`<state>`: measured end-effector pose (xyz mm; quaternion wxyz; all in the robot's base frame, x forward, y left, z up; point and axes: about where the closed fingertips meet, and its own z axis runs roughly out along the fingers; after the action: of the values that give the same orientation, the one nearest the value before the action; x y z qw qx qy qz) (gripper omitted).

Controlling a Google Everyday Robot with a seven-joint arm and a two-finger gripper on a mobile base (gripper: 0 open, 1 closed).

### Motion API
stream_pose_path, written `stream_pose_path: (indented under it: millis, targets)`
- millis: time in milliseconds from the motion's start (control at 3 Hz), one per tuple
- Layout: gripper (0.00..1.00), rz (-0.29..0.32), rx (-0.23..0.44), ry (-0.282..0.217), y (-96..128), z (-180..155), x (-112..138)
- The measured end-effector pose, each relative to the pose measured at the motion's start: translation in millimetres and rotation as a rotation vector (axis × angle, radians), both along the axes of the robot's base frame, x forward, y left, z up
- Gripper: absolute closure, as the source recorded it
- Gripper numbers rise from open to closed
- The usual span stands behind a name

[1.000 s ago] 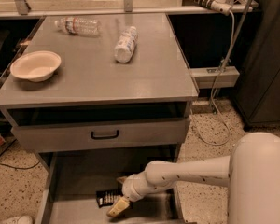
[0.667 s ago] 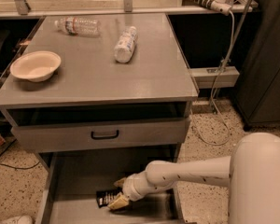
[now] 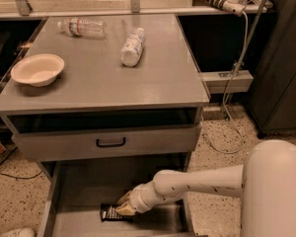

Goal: Pick rxbar chocolate from middle drawer and place on counter

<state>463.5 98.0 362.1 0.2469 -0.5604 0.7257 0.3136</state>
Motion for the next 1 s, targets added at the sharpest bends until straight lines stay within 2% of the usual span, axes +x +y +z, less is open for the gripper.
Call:
stream_pose_path:
  millis: [333, 1000]
  targets:
    - [1.00, 0.000, 0.000, 0.000, 0, 0, 0]
    - [1.00, -0.097, 0.000, -0.022, -3, 30, 11]
